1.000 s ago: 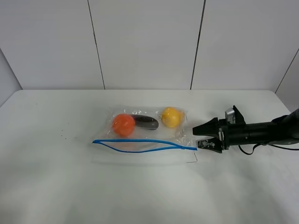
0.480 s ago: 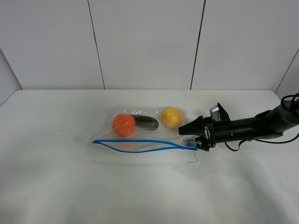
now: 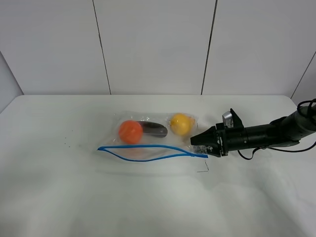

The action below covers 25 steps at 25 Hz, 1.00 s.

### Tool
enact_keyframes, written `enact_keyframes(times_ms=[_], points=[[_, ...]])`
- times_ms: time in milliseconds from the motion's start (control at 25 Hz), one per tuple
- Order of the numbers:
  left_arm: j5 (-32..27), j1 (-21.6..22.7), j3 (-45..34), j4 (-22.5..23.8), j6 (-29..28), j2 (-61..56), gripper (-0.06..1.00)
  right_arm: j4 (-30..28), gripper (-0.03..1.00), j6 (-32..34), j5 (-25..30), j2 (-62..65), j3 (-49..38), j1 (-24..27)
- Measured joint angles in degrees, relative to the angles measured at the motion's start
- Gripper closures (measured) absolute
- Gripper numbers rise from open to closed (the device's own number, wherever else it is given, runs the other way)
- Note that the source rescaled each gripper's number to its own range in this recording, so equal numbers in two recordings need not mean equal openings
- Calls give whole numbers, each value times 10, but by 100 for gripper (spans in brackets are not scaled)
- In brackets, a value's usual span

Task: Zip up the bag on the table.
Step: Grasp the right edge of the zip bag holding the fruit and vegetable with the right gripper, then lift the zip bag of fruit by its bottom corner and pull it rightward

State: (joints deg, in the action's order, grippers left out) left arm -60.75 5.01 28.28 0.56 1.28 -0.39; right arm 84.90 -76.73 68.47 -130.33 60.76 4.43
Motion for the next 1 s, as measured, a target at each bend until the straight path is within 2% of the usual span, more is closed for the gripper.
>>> enact_keyframes(times_ms=[160,400,640,1000], points=[[0,0,0,0,0,0,-6,0,64,1,0,0,0,0],[0,0,0,0,0,0,-6,0,77,2,0,0,0,0],[0,0,0,0,0,0,-6,0,97,2,0,0,0,0],[0,0,0,0,0,0,-6,4,97,16,2,0,0,0]])
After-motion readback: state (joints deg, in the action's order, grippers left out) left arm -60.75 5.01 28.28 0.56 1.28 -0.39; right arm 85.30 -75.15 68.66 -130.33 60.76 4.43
